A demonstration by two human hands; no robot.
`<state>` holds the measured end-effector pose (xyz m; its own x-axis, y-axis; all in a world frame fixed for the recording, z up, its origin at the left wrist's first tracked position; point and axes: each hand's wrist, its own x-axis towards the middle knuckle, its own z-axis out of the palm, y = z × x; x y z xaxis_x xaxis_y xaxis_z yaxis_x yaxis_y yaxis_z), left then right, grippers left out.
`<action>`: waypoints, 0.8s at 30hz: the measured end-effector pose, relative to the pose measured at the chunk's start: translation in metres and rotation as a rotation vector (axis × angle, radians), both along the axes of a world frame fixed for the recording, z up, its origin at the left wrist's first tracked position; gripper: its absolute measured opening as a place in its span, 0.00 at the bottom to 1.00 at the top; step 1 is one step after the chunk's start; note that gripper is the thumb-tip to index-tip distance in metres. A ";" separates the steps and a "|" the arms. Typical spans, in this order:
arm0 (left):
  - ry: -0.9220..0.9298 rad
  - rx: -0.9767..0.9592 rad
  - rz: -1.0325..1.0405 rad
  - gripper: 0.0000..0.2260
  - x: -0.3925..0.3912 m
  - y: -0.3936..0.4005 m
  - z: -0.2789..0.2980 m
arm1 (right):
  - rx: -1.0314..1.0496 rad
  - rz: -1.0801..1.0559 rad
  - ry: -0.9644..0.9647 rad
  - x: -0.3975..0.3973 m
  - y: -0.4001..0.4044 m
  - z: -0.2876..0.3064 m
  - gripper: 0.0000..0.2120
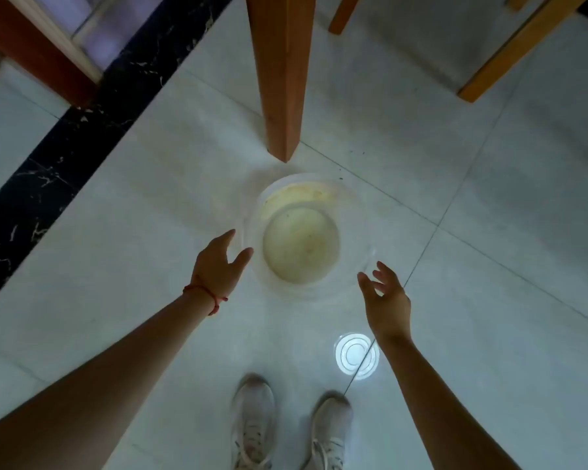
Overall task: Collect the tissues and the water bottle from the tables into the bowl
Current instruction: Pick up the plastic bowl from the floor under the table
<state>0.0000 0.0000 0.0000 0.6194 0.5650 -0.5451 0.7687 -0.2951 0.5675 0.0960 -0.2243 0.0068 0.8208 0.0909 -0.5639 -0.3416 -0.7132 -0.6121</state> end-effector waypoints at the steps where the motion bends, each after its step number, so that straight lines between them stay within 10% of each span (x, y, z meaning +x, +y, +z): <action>1: 0.004 -0.022 0.044 0.27 0.001 0.001 -0.005 | 0.005 -0.029 0.019 0.001 0.001 -0.005 0.24; 24: -0.142 -0.417 0.509 0.27 -0.019 -0.012 0.006 | 0.162 -0.227 0.108 -0.010 -0.016 -0.004 0.18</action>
